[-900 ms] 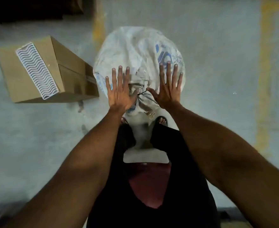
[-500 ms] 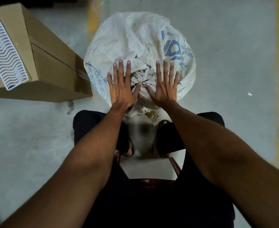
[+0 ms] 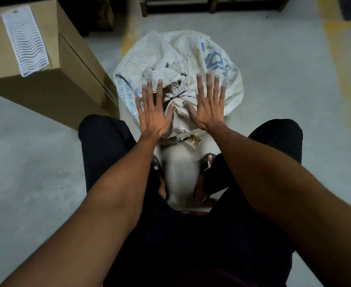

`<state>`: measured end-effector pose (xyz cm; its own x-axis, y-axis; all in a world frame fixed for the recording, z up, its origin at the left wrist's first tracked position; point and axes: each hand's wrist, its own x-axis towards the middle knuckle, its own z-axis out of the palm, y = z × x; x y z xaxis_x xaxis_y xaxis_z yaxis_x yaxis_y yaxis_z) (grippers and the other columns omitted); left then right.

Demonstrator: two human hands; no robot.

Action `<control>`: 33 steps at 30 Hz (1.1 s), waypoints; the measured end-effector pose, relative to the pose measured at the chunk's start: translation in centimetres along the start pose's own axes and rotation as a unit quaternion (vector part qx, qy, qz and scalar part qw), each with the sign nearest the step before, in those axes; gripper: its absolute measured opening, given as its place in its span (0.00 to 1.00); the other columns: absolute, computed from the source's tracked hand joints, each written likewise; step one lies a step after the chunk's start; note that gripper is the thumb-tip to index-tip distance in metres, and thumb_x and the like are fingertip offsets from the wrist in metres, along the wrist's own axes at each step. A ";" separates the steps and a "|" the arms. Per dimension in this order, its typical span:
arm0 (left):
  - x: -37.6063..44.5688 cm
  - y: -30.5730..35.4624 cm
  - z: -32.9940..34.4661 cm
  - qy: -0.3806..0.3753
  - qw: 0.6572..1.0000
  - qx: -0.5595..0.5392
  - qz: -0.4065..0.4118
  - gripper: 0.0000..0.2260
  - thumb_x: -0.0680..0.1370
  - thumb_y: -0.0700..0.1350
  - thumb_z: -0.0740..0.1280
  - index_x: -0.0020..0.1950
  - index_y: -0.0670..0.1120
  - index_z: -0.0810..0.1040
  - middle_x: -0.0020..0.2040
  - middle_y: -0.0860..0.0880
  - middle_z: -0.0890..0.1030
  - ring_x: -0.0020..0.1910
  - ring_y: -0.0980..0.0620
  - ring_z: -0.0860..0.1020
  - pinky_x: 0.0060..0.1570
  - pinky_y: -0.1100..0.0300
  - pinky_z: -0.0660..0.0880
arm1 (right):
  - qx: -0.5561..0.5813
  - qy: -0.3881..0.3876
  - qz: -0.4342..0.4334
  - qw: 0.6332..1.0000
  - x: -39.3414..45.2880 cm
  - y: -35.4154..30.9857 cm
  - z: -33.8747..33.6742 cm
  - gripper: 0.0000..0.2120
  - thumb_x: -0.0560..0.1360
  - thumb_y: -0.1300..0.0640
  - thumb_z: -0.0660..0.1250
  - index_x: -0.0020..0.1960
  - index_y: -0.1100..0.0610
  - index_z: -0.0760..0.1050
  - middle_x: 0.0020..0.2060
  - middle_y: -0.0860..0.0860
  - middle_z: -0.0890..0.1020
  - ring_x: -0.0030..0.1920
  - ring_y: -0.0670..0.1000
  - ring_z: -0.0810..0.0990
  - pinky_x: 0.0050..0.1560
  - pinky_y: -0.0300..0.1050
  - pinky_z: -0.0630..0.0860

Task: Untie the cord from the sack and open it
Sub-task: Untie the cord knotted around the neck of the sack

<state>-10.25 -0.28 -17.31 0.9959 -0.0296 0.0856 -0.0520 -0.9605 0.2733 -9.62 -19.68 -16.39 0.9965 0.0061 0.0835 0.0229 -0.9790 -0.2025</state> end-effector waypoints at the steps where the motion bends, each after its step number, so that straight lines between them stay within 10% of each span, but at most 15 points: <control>1: -0.7 -0.2 -0.5 0.000 1.000 0.000 0.002 0.34 0.83 0.64 0.53 0.85 0.52 0.45 0.85 0.45 0.46 0.83 0.45 0.44 0.79 0.40 0.43 | -0.013 0.001 -0.002 1.000 -0.8 0.3 -0.6 0.42 0.79 0.29 0.49 0.84 0.52 0.44 0.83 0.57 0.47 0.82 0.62 0.44 0.78 0.68 0.47; 11: -5.4 -0.8 -5.5 0.014 0.998 0.025 0.060 0.31 0.84 0.62 0.52 0.84 0.52 0.53 0.84 0.46 0.51 0.83 0.47 0.46 0.80 0.40 0.48 | -0.056 0.041 -0.027 0.997 -5.8 1.7 -5.8 0.40 0.81 0.31 0.47 0.84 0.53 0.42 0.83 0.58 0.46 0.82 0.63 0.42 0.79 0.67 0.43; 20: -0.6 -1.4 -9.5 -0.048 0.992 0.031 0.115 0.16 0.80 0.53 0.63 0.61 0.44 0.77 0.62 0.41 0.76 0.62 0.42 0.74 0.59 0.45 0.73 | -0.096 0.062 -0.102 0.988 -3.8 1.7 -9.3 0.35 0.82 0.35 0.48 0.83 0.53 0.52 0.81 0.59 0.56 0.81 0.65 0.48 0.77 0.67 0.41; 33: 8.2 -1.5 -2.8 -0.151 0.977 -0.066 0.132 0.07 0.76 0.49 0.67 0.44 0.47 0.80 0.40 0.50 0.81 0.42 0.47 0.81 0.41 0.53 0.77 | 0.077 -0.126 -0.199 0.969 3.7 0.9 -4.8 0.20 0.81 0.51 0.64 0.72 0.49 0.70 0.57 0.53 0.74 0.56 0.58 0.76 0.53 0.55 0.76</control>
<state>-2.24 1.71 -14.32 0.9216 -0.3716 -0.1121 -0.2998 -0.8650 0.4023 -6.34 -21.49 -11.60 0.8938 0.4455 -0.0511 0.4022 -0.8468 -0.3481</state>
